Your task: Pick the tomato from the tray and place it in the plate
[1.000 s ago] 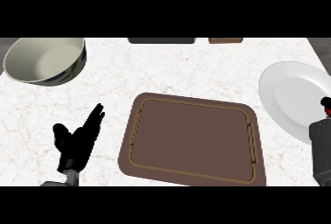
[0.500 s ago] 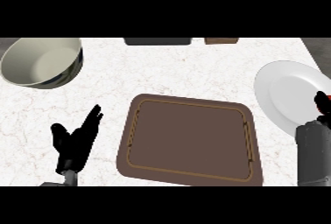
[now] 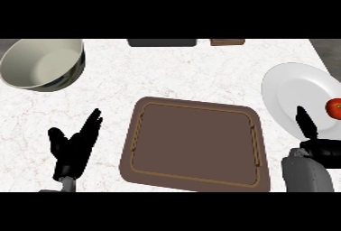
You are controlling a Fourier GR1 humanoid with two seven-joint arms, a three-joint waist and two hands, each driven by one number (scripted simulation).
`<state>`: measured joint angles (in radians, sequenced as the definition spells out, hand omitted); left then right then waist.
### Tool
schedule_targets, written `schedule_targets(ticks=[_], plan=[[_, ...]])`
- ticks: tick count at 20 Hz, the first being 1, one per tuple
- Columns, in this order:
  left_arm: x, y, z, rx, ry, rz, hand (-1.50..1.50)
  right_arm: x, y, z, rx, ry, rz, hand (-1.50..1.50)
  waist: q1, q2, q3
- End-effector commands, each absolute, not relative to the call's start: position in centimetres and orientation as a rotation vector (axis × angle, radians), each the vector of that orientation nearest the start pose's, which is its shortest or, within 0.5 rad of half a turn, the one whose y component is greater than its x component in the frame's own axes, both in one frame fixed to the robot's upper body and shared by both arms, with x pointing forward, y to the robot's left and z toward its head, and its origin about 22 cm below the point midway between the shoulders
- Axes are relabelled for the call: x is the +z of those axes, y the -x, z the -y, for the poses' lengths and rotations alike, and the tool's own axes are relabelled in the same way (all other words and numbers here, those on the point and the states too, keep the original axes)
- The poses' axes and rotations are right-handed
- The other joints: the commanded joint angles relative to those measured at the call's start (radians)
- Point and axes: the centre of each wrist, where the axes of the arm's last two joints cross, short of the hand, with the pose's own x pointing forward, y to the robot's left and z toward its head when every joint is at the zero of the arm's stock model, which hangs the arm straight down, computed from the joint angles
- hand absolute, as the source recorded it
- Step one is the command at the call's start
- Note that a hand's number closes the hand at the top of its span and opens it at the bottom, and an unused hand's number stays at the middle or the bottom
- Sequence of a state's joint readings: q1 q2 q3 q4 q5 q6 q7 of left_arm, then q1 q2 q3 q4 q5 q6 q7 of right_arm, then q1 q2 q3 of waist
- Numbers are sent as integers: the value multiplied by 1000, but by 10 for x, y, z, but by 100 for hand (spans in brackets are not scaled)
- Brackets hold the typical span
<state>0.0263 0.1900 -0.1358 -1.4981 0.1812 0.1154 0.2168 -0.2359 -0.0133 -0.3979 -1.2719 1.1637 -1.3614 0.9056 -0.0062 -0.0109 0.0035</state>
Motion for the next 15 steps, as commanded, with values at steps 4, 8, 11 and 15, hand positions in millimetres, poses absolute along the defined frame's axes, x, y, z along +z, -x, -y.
schedule_targets(ticks=[4,8,11,15], plan=[[-26,-229,-234,-13,3,1189,0,-34,-268,271,-967,1525,1004,-150,9,9,-5],[-33,-237,-237,-7,-2,1193,0,-36,-252,254,-947,1462,1004,-150,3,10,-6],[-28,-229,-243,-13,-12,1183,0,-39,-240,250,-937,1452,971,-150,4,8,-5],[-38,-225,-247,-10,-6,1179,0,-29,-253,239,-921,1434,996,-150,11,11,-5]])
